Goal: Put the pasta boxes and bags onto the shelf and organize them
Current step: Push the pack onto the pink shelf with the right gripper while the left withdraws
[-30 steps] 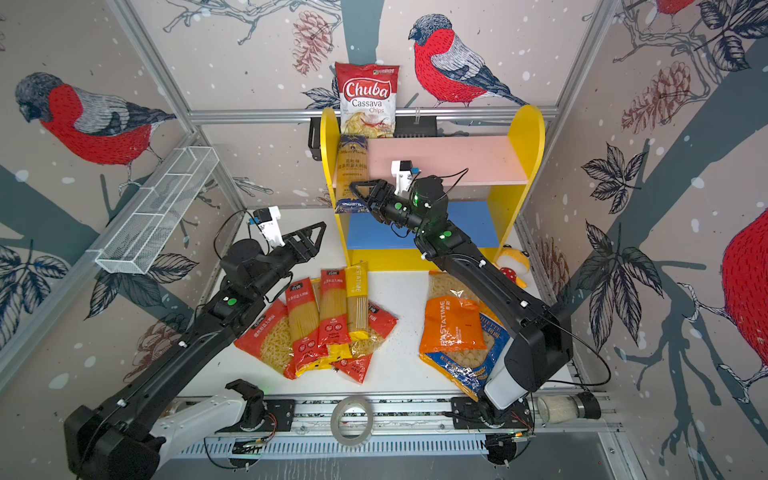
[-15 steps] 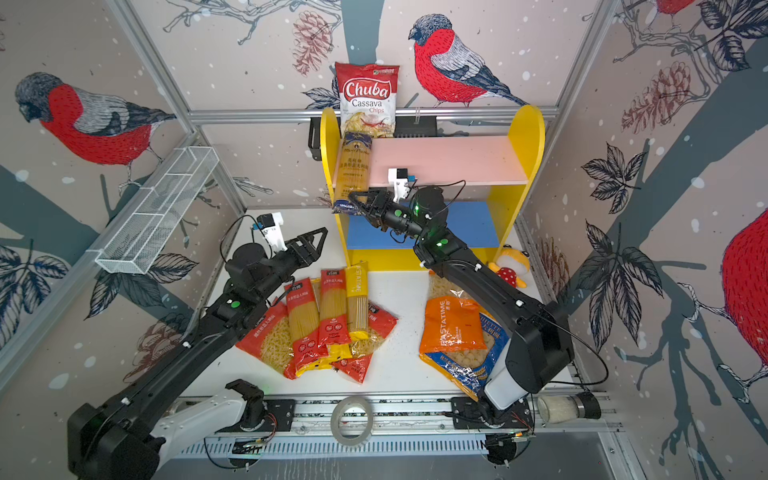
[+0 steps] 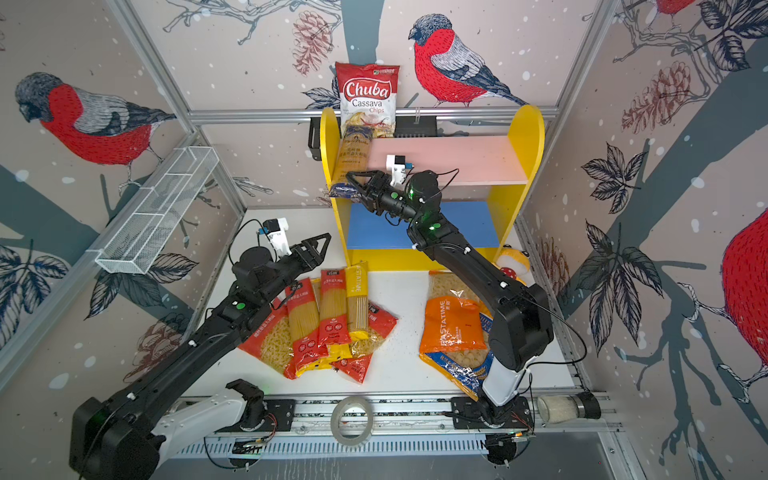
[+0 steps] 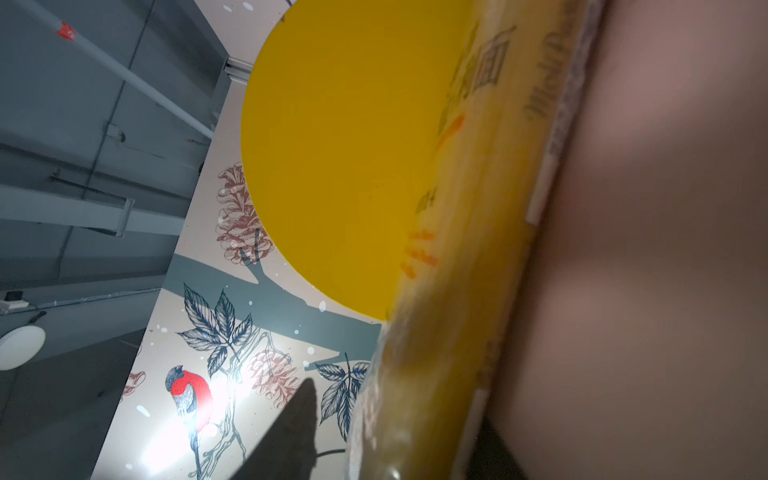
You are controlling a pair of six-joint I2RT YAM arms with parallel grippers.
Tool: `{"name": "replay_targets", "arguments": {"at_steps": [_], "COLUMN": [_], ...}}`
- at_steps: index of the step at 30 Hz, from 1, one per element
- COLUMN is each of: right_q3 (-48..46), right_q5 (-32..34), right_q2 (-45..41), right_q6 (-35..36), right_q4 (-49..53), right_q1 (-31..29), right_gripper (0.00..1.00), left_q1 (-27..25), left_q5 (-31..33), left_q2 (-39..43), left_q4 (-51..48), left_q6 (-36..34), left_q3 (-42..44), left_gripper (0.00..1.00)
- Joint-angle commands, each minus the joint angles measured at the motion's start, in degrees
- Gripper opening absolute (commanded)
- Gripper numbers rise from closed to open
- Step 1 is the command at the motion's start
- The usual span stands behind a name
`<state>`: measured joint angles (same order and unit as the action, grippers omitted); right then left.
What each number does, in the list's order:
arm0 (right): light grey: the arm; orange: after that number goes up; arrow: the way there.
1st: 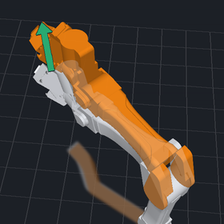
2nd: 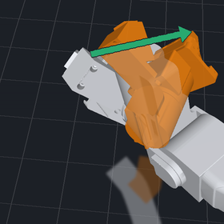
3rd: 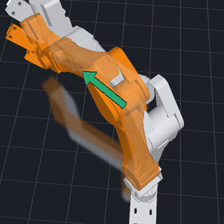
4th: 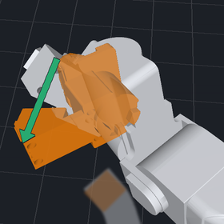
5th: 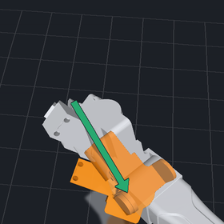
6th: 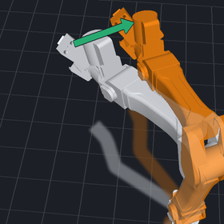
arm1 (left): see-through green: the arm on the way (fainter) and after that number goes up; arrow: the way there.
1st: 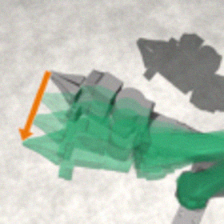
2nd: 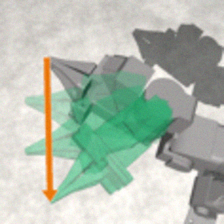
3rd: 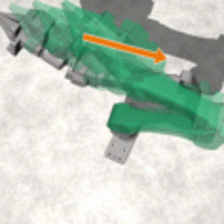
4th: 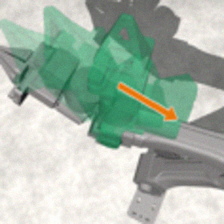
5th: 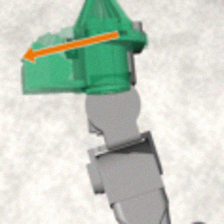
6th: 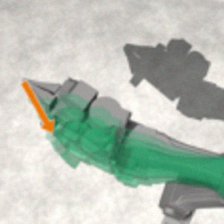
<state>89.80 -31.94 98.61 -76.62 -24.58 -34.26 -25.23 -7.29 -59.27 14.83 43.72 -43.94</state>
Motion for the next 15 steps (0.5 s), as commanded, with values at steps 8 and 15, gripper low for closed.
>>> {"name": "replay_targets", "arguments": {"at_steps": [8, 15], "right_q3": [-7.4, -0.3], "right_q5": [1.7, 0.4], "right_q2": [-5.5, -1.0], "right_q6": [3.1, 4.8], "right_q4": [0.6, 3.2], "right_q1": [-1.1, -1.5], "right_gripper": [0.57, 0.54], "left_q1": [-0.8, -2.6], "left_q5": [0.3, 1.5], "left_q2": [-1.9, -2.4], "left_q4": [4.4, 3.0], "left_q6": [1.3, 0.6], "left_q3": [2.0, 1.0], "left_gripper": [0.71, 0.71]}}
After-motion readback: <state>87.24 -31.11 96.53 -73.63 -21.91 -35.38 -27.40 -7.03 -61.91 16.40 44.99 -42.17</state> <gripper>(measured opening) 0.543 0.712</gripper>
